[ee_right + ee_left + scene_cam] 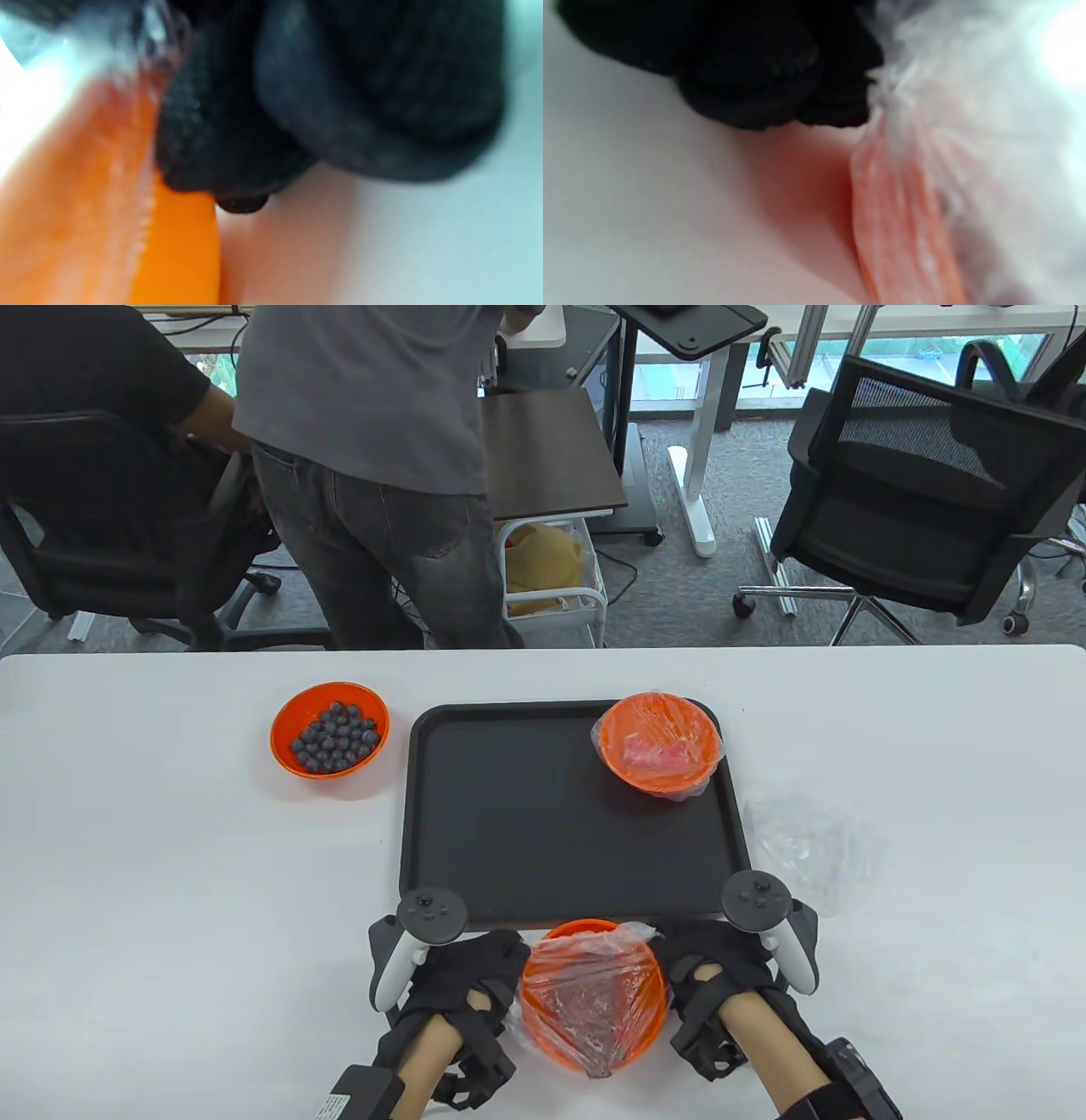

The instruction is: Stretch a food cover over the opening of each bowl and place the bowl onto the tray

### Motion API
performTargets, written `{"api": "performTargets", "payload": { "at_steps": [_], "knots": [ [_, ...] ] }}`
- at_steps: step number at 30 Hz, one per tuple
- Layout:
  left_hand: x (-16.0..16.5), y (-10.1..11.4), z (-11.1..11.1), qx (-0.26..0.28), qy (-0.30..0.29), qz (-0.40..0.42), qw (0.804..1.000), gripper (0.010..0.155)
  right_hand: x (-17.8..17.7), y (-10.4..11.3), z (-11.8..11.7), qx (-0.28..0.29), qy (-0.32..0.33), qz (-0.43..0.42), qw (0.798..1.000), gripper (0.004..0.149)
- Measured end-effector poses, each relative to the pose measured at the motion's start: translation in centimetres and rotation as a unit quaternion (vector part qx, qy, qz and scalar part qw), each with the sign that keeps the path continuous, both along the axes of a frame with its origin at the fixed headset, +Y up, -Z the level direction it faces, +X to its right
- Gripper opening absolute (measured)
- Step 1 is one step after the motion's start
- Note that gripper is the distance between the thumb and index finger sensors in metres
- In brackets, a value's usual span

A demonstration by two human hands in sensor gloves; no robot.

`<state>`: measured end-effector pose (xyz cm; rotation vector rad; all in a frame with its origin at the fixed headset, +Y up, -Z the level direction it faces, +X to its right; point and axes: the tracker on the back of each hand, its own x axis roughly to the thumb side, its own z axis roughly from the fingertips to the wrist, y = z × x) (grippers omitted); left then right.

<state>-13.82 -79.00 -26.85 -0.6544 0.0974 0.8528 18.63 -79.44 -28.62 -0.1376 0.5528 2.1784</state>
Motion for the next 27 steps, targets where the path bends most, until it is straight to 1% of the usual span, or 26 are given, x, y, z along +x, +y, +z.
{"api": "performTargets", "payload": {
  "at_steps": [4,11,19,27],
  "knots": [
    [-0.07,-0.17,-0.16,-0.004,0.016,-0.002,1.000,0.048,-0.08,0.08,0.00,0.003,-0.017,0.016,1.000,0.048],
    [0.07,-0.07,-0.16,0.005,0.046,-0.023,0.999,0.048,-0.30,0.29,0.03,0.007,-0.030,0.041,0.999,0.048],
    [0.35,-0.08,-0.35,0.014,0.056,-0.034,0.998,0.048,-0.43,0.09,-0.09,0.006,-0.026,0.044,0.999,0.047],
    [0.53,0.04,-0.18,0.041,0.078,-0.062,0.994,0.049,-0.75,0.23,-0.07,0.027,-0.042,0.074,0.996,0.046]
  ]
}}
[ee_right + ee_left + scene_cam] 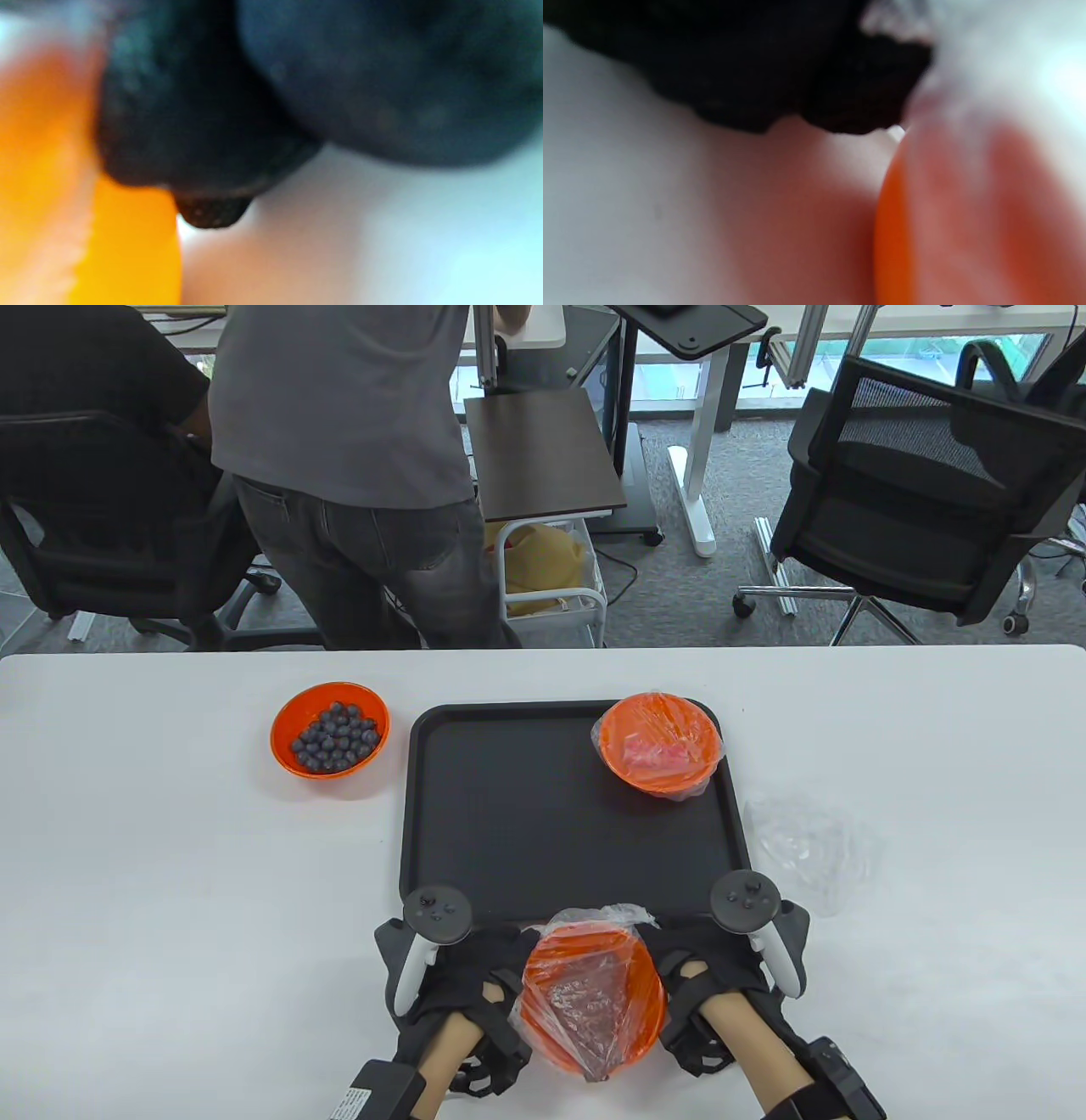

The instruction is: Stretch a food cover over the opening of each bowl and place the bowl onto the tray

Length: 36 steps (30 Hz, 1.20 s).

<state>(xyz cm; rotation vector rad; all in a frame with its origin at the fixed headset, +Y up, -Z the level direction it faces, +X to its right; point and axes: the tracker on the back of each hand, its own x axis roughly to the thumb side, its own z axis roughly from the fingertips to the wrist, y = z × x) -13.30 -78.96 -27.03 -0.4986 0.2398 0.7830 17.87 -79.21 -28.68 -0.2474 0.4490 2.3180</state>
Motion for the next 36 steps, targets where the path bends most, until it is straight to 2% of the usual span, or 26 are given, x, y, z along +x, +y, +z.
{"api": "performTargets", "payload": {
  "at_steps": [5,11,17,20,24,30,36],
  "knots": [
    [0.1,0.0,0.2,0.008,0.008,-0.009,1.000,0.049,0.0,0.0,0.2,0.006,-0.012,0.017,1.000,0.046],
    [-0.2,-0.3,0.2,0.000,-0.015,0.017,1.000,0.049,0.6,-0.1,0.6,-0.015,-0.017,-0.007,1.000,0.046],
    [-0.4,-0.2,0.4,0.012,-0.020,0.009,1.000,0.048,1.3,-0.1,0.9,-0.043,-0.004,-0.017,0.999,0.047],
    [-0.8,-0.4,0.4,0.000,-0.025,0.032,0.999,0.049,1.8,-0.2,0.9,-0.066,-0.002,-0.038,0.997,0.049],
    [-1.6,-1.0,0.4,-0.033,-0.034,0.103,0.994,0.050,2.4,-0.5,1.0,-0.090,-0.004,-0.074,0.993,0.054],
    [-2.6,-1.6,0.5,-0.060,-0.010,0.177,0.982,0.052,2.8,-0.3,1.1,-0.094,-0.003,-0.092,0.991,0.062],
    [-2.5,-1.2,0.8,-0.048,-0.013,0.169,0.984,0.052,3.2,0.4,1.4,-0.092,0.010,-0.089,0.992,0.074]
  ]
}}
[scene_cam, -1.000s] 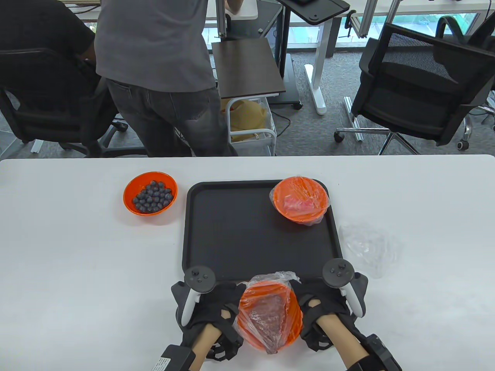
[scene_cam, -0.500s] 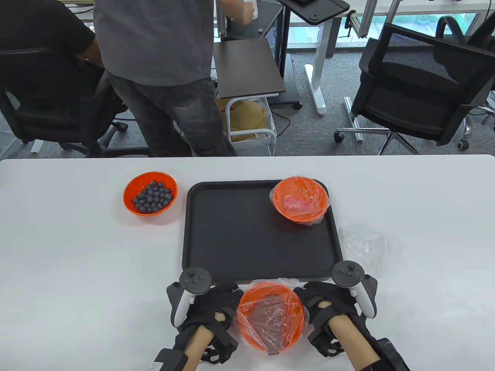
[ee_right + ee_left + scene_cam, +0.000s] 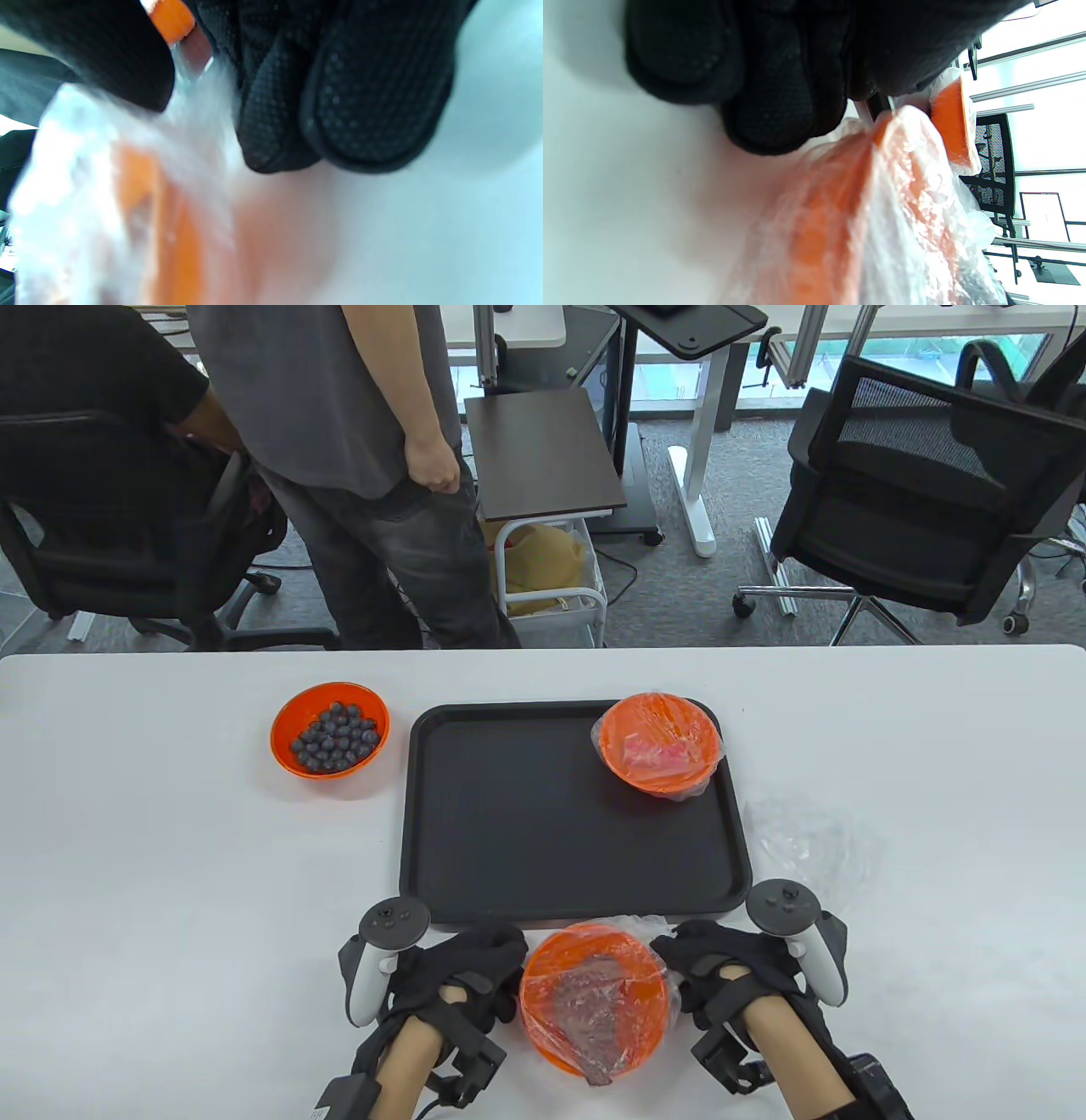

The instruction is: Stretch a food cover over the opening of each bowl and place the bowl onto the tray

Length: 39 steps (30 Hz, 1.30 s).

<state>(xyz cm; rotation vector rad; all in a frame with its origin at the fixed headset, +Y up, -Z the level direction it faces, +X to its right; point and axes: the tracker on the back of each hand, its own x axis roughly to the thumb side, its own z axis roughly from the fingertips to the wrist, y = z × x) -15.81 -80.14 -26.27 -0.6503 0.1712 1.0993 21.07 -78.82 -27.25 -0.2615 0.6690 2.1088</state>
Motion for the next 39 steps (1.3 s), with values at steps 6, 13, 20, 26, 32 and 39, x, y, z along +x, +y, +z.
{"api": "performTargets", "payload": {
  "at_steps": [6,13,20,26,32,39],
  "knots": [
    [0.4,1.2,0.4,0.028,-0.007,-0.037,0.999,0.053,0.9,1.0,0.5,0.015,-0.004,0.003,1.000,0.077],
    [1.1,4.1,1.9,0.095,0.002,-0.121,0.988,0.060,0.0,5.2,2.5,0.258,0.034,0.115,0.959,0.076],
    [3.0,5.4,3.5,0.111,-0.040,-0.172,0.978,0.089,-1.3,7.1,4.4,0.355,0.130,0.251,0.891,0.083],
    [3.8,4.9,3.6,0.085,-0.046,-0.199,0.975,0.080,-1.2,6.2,4.6,0.362,0.157,0.293,0.871,0.086],
    [4.5,3.6,3.6,0.056,-0.042,-0.181,0.981,0.066,-1.1,6.0,4.5,0.361,0.154,0.289,0.873,0.085],
    [4.8,3.8,3.3,0.080,-0.045,-0.179,0.980,0.054,-0.7,6.1,4.1,0.354,0.139,0.269,0.885,0.084]
  ]
}}
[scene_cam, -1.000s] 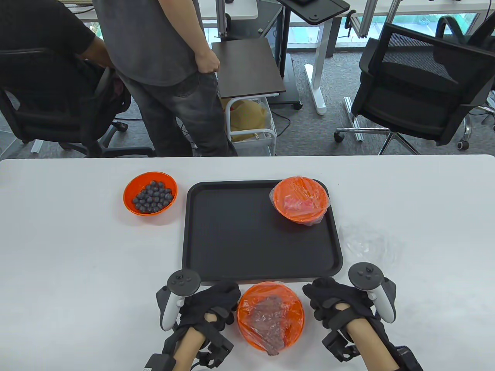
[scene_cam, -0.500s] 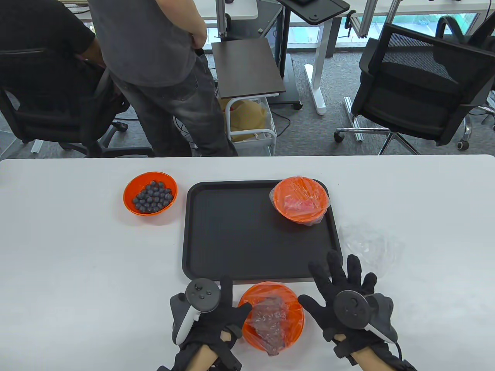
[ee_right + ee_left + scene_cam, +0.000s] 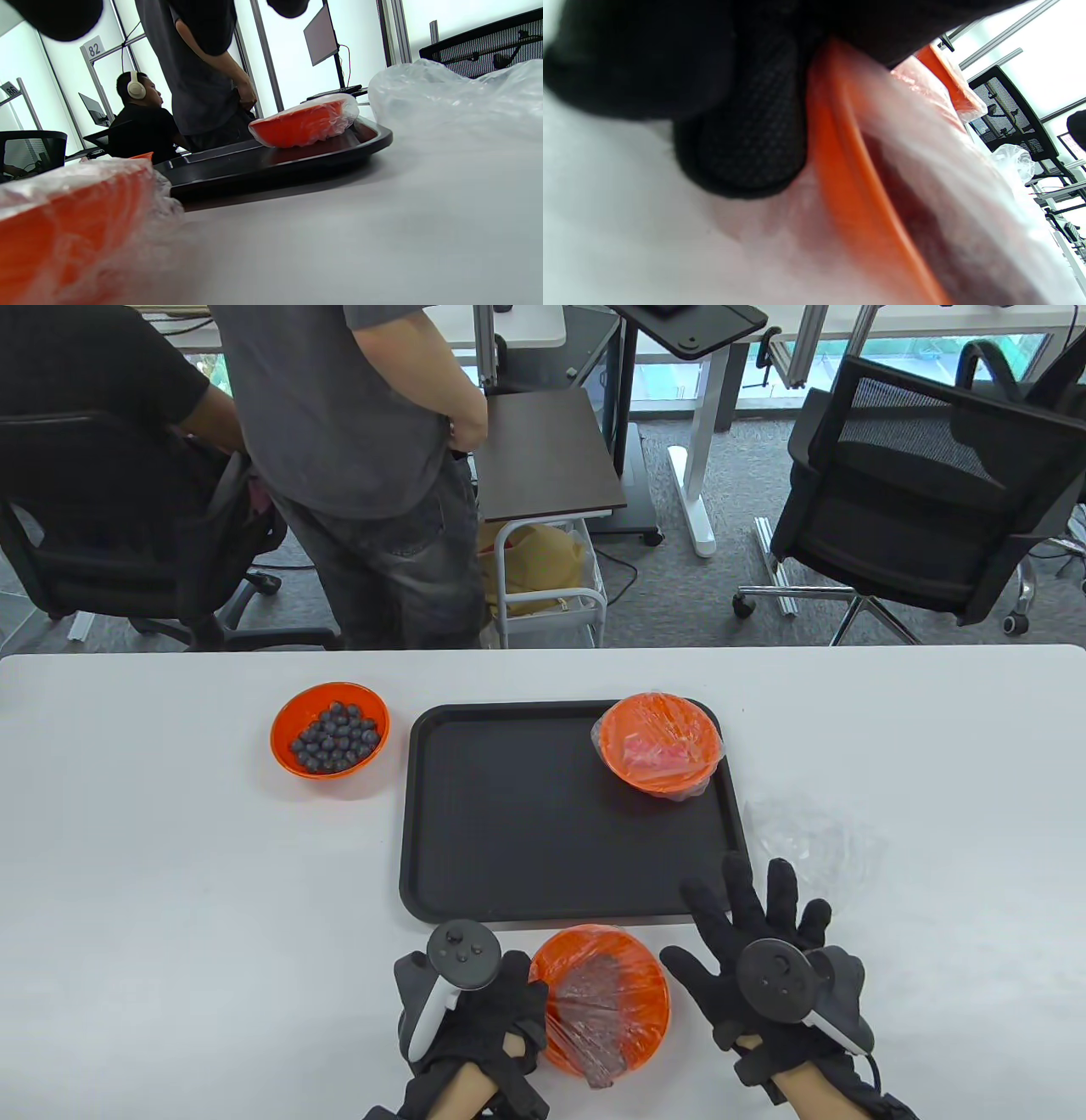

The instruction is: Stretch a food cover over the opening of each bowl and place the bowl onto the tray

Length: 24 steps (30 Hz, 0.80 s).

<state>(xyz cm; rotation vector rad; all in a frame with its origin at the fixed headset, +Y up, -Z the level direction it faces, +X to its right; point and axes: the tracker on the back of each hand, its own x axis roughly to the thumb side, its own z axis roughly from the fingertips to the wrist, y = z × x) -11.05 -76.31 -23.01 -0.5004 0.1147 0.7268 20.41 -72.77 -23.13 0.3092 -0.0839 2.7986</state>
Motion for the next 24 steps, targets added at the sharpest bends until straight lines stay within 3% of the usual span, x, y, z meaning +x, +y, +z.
{"api": "performTargets", "payload": {
  "at_steps": [5,9,13,18,24],
  "knots": [
    [-1.5,1.9,-2.1,0.013,0.018,0.013,1.000,0.054,0.6,0.3,-0.1,0.004,-0.012,-0.023,1.000,0.083],
    [-2.8,4.5,-5.6,0.031,0.057,0.022,0.998,0.054,0.7,0.4,-0.1,0.006,-0.015,-0.028,0.999,0.083],
    [-4.0,5.6,-9.5,0.042,0.105,0.018,0.993,0.054,0.6,0.4,-0.1,0.003,-0.016,-0.031,0.999,0.083],
    [-6.4,4.5,-14.2,0.029,0.187,0.013,0.982,0.055,0.5,0.5,0.1,0.003,-0.012,-0.031,0.999,0.082],
    [-8.6,2.1,-17.6,0.024,0.237,0.000,0.971,0.056,0.3,0.6,0.2,0.006,-0.011,-0.028,1.000,0.082]
  ]
}}
